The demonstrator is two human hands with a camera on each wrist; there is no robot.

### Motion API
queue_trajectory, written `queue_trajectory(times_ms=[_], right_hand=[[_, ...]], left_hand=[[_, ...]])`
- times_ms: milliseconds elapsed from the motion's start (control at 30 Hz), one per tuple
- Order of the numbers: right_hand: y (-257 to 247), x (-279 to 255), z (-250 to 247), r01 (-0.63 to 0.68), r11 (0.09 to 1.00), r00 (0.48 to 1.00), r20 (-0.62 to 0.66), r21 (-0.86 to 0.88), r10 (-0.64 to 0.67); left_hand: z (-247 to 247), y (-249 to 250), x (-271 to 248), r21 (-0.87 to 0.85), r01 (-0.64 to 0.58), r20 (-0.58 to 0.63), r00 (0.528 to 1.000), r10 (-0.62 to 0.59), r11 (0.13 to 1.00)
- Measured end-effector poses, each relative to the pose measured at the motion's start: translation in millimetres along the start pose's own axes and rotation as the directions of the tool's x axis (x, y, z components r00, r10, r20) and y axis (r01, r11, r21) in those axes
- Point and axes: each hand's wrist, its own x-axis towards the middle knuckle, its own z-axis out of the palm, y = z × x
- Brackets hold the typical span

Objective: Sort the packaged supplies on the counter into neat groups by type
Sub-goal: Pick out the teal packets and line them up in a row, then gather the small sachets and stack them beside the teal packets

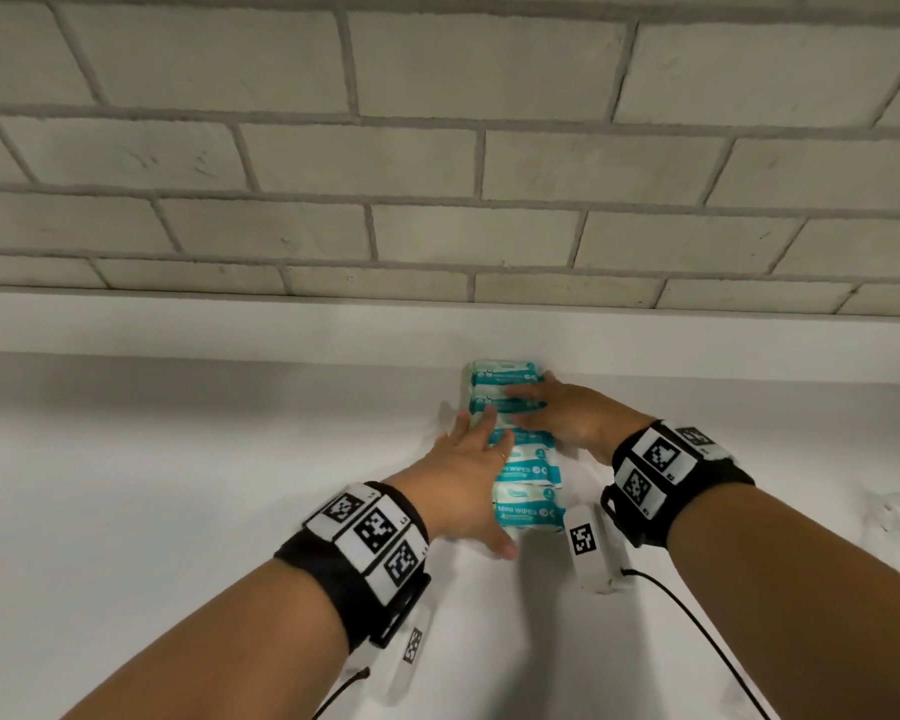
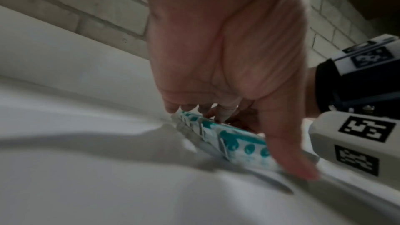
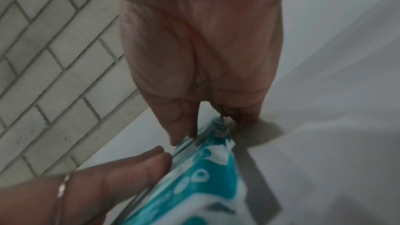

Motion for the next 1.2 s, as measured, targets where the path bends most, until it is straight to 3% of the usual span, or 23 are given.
queue_trajectory(times_ms=[33, 100, 300, 400, 567, 633, 767, 833, 967, 1100, 1200], right_hand=[[-2, -1, -1, 0.021, 0.993, 1.000, -0.020, -0.120, -0.023], [-3, -5, 0, 0.040, 0.980, 0.999, -0.026, -0.194, -0.045], [-3, -32, -2, 0.027, 0.992, 0.999, -0.042, -0.124, -0.032], [4, -67, -5, 0.088, 0.994, 0.995, -0.036, -0.067, -0.091], [52, -151, -20, 0.080, 0.979, 0.996, -0.029, -0.186, -0.087], [77, -190, -32, 0.019, 0.970, 1.000, -0.016, -0.243, -0.024], [120, -265, -48, -0.115, 0.955, 0.986, -0.146, -0.275, 0.077], [134, -296, -44, -0.170, 0.919, 0.985, -0.087, -0.356, 0.148], [163, -347, -20, -0.204, 0.759, 0.954, 0.051, -0.618, 0.297], [196, -369, 7, -0.139, 0.641, 0.966, 0.040, -0.755, 0.257], [210, -363, 7, -0.126, 0.675, 0.990, -0.047, -0.727, 0.134]], left_hand=[[1, 1, 1, 0.022, -0.005, -0.043, 0.999, 0.006, 1.000], [3, 2, 4, -0.003, 0.014, -0.070, 0.997, -0.014, 1.000], [11, 6, 0, -0.008, 0.041, -0.091, 0.995, -0.042, 0.999], [13, 15, -12, -0.033, 0.026, -0.120, 0.992, -0.029, 0.999], [25, 50, -40, -0.054, -0.037, -0.163, 0.986, 0.028, 0.998], [35, 67, -52, -0.062, -0.068, -0.148, 0.987, 0.058, 0.996], [60, 104, -77, -0.023, -0.164, -0.077, 0.984, 0.162, 0.986], [73, 124, -89, 0.001, -0.225, -0.027, 0.974, 0.224, 0.974], [102, 160, -107, 0.003, -0.320, 0.042, 0.947, 0.320, 0.947], [120, 187, -115, 0.058, -0.403, 0.045, 0.915, 0.401, 0.913], [132, 209, -125, 0.081, -0.510, 0.118, 0.858, 0.500, 0.856]])
